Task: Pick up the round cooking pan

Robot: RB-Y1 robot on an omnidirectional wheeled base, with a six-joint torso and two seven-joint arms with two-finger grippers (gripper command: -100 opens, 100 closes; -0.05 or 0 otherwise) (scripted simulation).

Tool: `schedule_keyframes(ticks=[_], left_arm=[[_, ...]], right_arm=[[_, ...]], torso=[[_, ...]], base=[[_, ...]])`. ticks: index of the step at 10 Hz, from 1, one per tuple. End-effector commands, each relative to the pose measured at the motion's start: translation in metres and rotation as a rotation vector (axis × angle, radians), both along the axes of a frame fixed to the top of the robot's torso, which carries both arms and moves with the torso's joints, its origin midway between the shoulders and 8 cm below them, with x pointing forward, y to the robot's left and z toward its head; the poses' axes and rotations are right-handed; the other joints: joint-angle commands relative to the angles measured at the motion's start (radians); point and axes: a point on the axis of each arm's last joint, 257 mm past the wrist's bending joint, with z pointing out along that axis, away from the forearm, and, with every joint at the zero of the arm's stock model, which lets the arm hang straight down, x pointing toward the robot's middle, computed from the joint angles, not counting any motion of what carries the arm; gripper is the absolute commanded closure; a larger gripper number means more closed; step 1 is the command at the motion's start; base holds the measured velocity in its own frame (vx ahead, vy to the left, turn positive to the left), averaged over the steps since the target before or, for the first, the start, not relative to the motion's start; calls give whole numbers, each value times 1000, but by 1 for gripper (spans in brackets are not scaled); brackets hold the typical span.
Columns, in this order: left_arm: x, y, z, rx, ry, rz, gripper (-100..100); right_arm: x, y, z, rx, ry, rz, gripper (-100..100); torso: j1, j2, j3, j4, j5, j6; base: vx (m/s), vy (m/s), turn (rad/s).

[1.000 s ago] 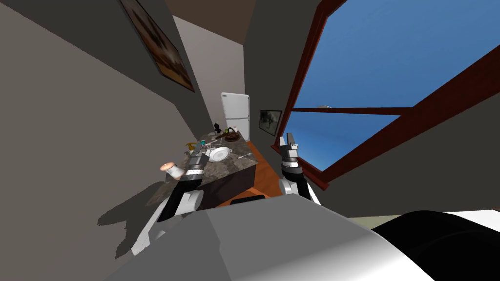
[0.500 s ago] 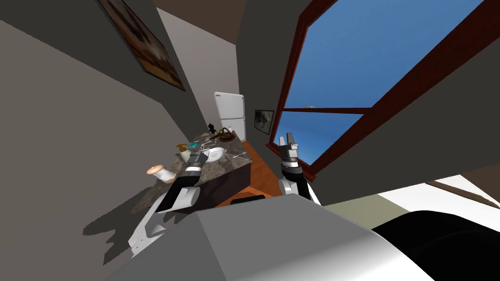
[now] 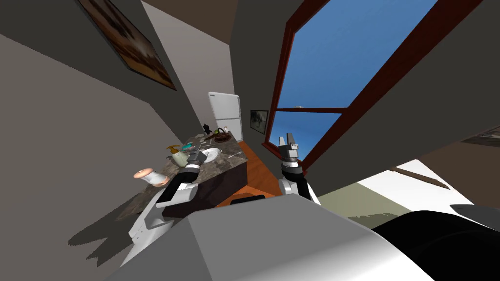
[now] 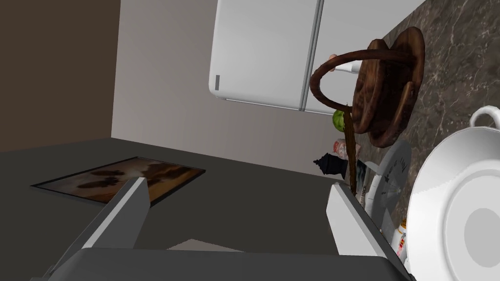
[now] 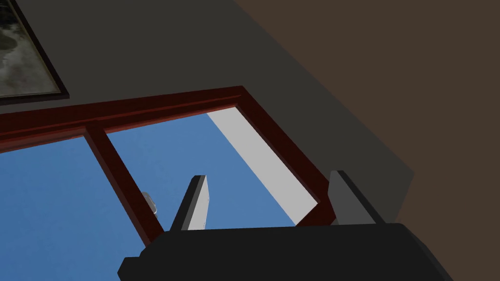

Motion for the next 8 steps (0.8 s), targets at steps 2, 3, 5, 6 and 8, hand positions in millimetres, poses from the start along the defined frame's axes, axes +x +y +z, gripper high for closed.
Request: schedule_keyframes(ticks=[2,3,5,6,8], left_arm=[[9,15,-10,-37,52,19,-100],[9,15,-11,-38,57,20,-100],[15,26,-17,-61,90,36,-100],[20,36,-20,-83,115,51,-100],[24,48,-27,-106,152,70,-100]], right_arm=[[0,0,0,0,0,0,0],[0,0,0,0,0,0,0],[0,0,0,0,0,0,0],[0,0,0,0,0,0,0],[0,0,0,0,0,0,0]], torso=[[1,0,0,0,0,0],[1,0,0,0,0,0],[1,0,0,0,0,0],[1,0,0,0,0,0],[2,0,0,0,0,-1]], base=[[-34,-39,-98],[-30,-32,-74],[-28,-38,-90],[-22,-32,-160],[-21,-24,-66]])
